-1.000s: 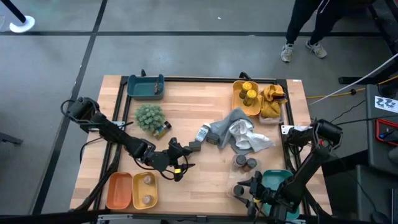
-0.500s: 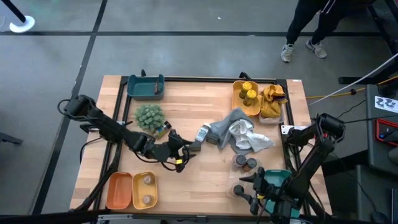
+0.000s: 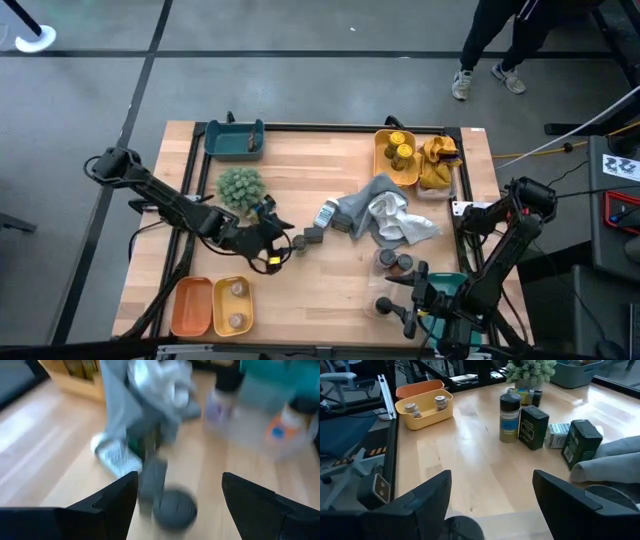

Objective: Sort spices by type
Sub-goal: Put the black seasoning bottle into the transparent bin

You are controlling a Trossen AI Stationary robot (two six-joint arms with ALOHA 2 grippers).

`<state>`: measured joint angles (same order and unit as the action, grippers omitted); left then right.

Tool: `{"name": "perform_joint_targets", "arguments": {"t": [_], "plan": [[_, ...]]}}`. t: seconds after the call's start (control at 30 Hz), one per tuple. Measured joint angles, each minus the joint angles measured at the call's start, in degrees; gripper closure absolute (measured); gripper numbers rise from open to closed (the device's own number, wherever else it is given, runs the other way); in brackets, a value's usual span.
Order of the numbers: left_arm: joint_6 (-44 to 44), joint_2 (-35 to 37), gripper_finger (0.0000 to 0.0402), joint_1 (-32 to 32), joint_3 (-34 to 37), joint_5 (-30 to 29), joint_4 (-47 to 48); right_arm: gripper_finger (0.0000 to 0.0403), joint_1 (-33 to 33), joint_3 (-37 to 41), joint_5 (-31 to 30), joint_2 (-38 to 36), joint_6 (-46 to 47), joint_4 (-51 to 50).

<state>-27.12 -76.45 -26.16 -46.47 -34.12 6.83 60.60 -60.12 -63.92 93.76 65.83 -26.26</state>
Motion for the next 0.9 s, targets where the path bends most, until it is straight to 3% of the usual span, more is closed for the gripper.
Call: {"name": "perform_joint_targets", "arguments": {"t": [0.13,0.33,0.9], "plan": [[-2.76,-0.27,0.013,-1.58,0.01,5.14,8.3,0.0123,-2.56,0.0,1.14,0.0,-1.15,-0.05],[-12.95,-0.28,0.013,-3.34,0.55,5.37,14.7,0.0123,-7.74,0.0,5.69,0.0,-8.92,0.06],[-14.43,-10.37,0.013,-3.49,8.57,0.61,-3.55,0.0123,-17.64,-0.04,14.31,0.0,-29.89,10.08]]}}
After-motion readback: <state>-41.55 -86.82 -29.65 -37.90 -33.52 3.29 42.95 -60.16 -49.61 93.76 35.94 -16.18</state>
